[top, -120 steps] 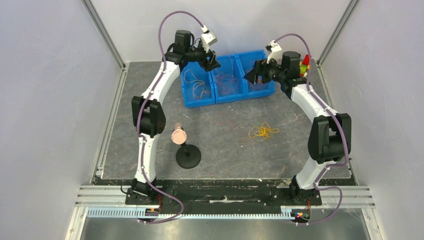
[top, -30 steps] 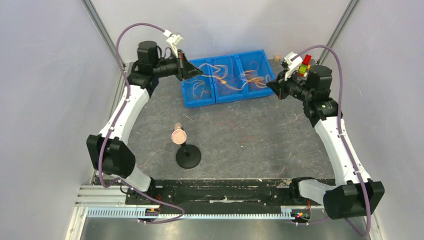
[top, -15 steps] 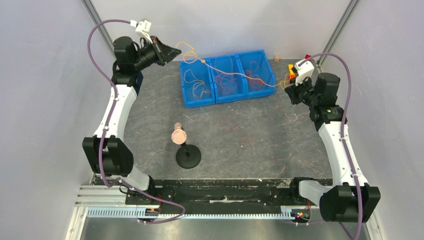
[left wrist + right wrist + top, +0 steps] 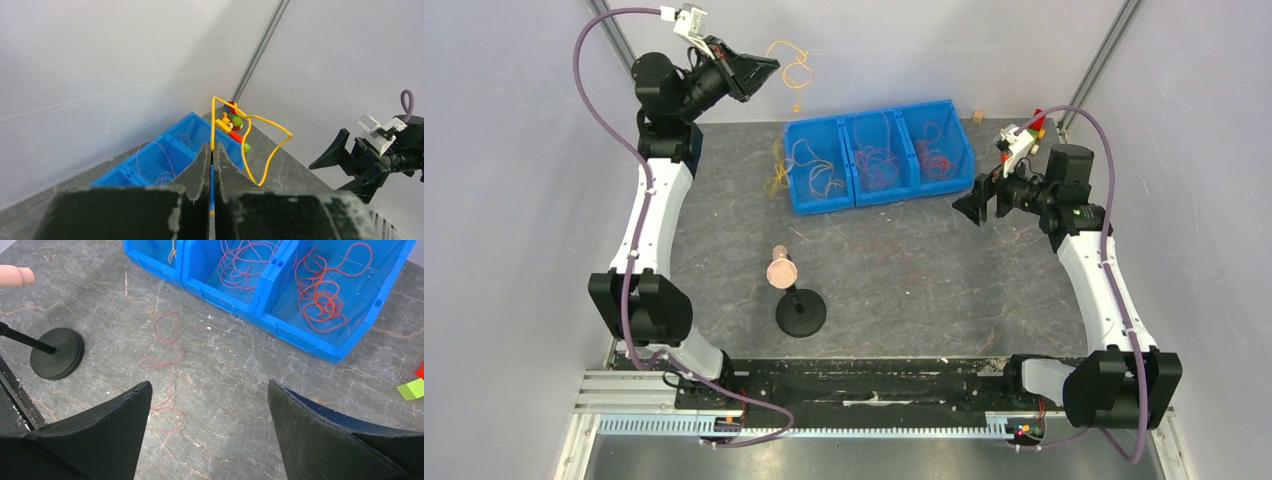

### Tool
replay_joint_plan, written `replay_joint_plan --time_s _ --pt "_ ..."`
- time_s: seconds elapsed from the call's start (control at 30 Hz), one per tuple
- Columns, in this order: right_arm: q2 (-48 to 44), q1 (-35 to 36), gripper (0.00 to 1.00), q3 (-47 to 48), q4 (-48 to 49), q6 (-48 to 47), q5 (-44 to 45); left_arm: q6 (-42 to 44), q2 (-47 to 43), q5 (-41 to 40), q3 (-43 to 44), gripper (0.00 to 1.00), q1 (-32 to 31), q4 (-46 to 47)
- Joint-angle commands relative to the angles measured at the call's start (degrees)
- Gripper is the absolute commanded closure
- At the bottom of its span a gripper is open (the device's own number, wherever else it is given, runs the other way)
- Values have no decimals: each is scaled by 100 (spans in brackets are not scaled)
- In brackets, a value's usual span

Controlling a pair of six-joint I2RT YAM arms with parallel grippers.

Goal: Untangle the cables

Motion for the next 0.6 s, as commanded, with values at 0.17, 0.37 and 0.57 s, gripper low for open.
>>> replay_joint_plan --time_s 0.17,0.37,0.57 --pt "-35 4 2 271 72 86 -57 359 162 -273 645 98 77 228" --pt "1 4 2 235 72 77 -7 385 735 -323 1381 98 86 197" --pt "44 4 2 254 58 44 98 315 1397 -207 1975 98 61 175"
